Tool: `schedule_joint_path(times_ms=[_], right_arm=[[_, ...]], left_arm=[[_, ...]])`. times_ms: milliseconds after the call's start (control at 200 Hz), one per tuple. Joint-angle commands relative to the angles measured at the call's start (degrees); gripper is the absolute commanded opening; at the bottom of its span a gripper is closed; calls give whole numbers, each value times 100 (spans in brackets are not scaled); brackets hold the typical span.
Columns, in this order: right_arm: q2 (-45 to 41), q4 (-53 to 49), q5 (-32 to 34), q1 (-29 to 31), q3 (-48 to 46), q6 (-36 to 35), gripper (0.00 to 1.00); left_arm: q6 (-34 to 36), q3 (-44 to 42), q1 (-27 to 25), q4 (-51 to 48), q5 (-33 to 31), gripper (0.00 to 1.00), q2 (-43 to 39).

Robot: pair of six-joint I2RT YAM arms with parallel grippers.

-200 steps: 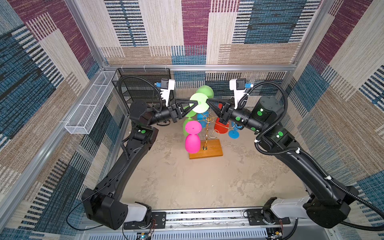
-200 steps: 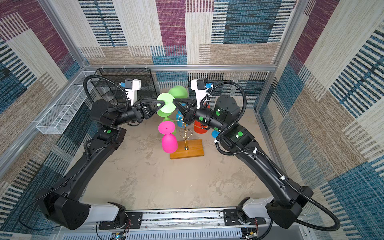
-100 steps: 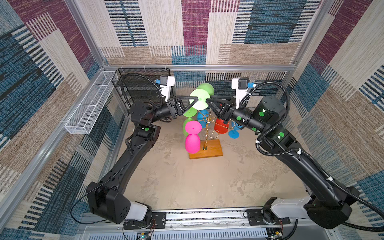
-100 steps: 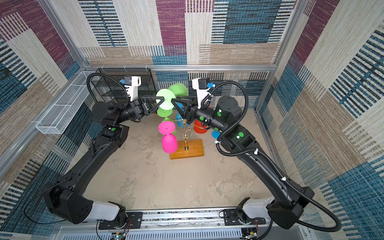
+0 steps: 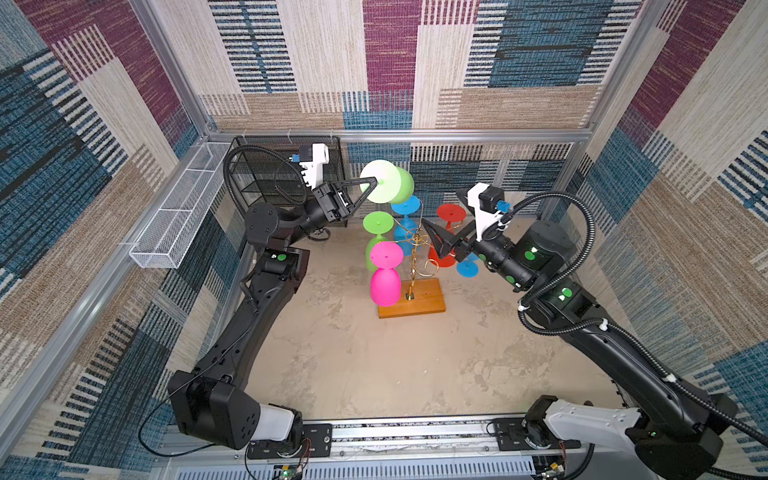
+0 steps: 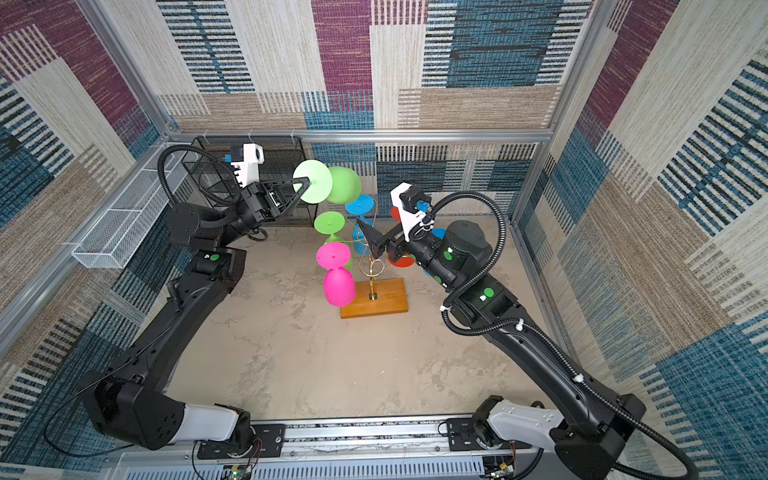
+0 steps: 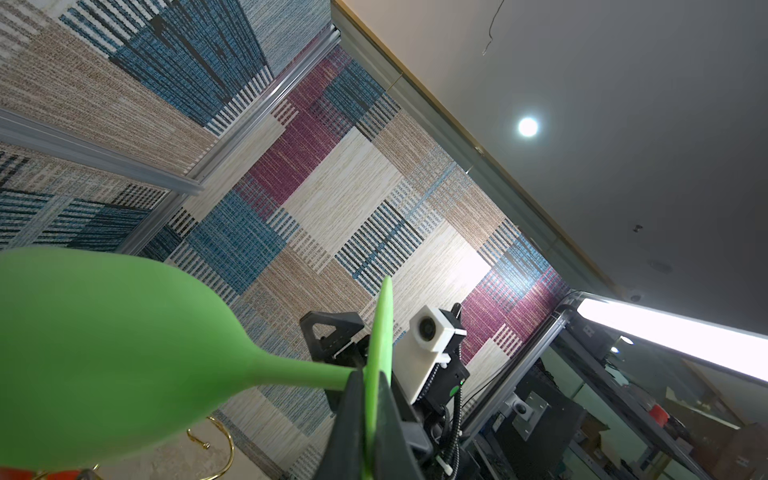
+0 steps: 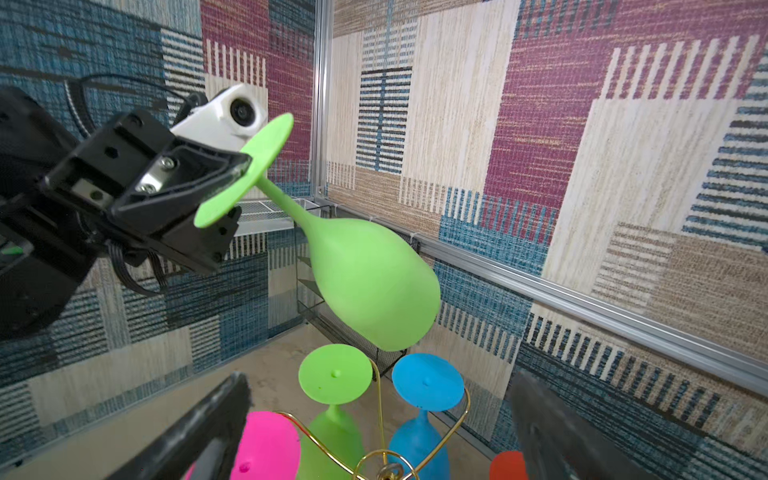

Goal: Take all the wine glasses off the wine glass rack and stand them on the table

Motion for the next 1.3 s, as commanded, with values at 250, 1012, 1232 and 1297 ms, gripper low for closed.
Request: schedule_joint_path(times_ms=[250,1012,1232,1297], right_arm=[[867,1266,-676,8,178,-1288,99],[2309,1698,-588,6,1392,-1244,99],[2517,1659,-464,6,1607,-1236,97],[2515,1659,-481,6,1593,-1227,95]], left_arm=[[-554,9,33,403,-127,0,-113],[-938,-177,50,736,-219,0,-201],[-1026,-213,60,804,-229,0,-201],[-1051,-217,68,825,-228,0,-201]])
